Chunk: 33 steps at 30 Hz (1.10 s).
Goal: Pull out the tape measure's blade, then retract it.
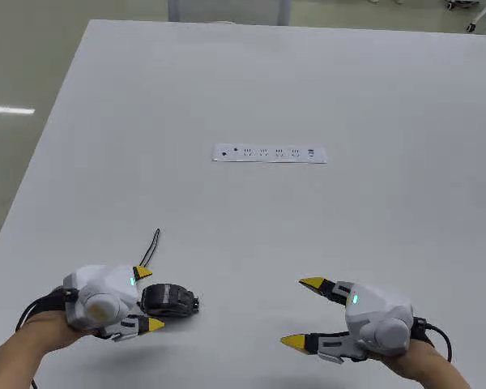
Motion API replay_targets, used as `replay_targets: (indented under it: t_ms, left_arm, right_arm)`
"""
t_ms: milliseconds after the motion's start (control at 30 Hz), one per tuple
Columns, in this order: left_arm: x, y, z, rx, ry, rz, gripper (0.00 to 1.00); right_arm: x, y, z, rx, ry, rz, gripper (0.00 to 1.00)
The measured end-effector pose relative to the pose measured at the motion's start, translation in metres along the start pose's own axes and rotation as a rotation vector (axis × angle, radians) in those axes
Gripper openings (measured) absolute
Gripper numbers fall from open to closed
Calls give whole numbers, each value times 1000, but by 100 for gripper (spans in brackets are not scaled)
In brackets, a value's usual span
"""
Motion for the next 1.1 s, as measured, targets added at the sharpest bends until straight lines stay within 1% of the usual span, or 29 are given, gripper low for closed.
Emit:
replay_targets:
  t_ms: [133, 267, 433, 567, 667, 800, 933, 967, 1100]
  left_arm:
    - [3, -4, -2, 13, -19, -17, 47]
    - [6, -7, -4, 23, -40, -33, 43]
    - [11, -11, -5, 36, -62, -59, 42]
    - [12, -15, -5, 39, -78, -81, 41]
    - [13, -18, -4, 55, -98, -95, 40]
    - [14, -24, -6, 64, -112, -116, 37]
    - [16, -28, -7, 77, -127, -126, 34]
    - [16, -28, -7, 77, -131, -135, 33]
    - [16, -30, -7, 80, -136, -139, 33]
  right_arm:
    - [0, -9, -1, 5, 13, 19, 55]
    - [0, -18, 0, 0, 27, 32, 54]
    - [1, -30, 3, -4, 37, 50, 51]
    - [2, -40, 4, -11, 48, 60, 50]
    - [3, -47, 6, -20, 58, 69, 48]
    - [4, -57, 8, -25, 68, 85, 48]
    - [4, -65, 8, -25, 75, 97, 46]
    - [5, -67, 8, -26, 77, 100, 46]
    - [7, -76, 8, -27, 83, 117, 44]
Point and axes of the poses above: the centre of the closed fingertips' face, and the gripper's own axes: y roughly backward along the fingers, x roughly to its left, z roughly out of its top, the point moved 9 cm from there along y, roughly backward along the fingers, and after that the axes turned 11 degrees about -z, right-handed, at the moved point
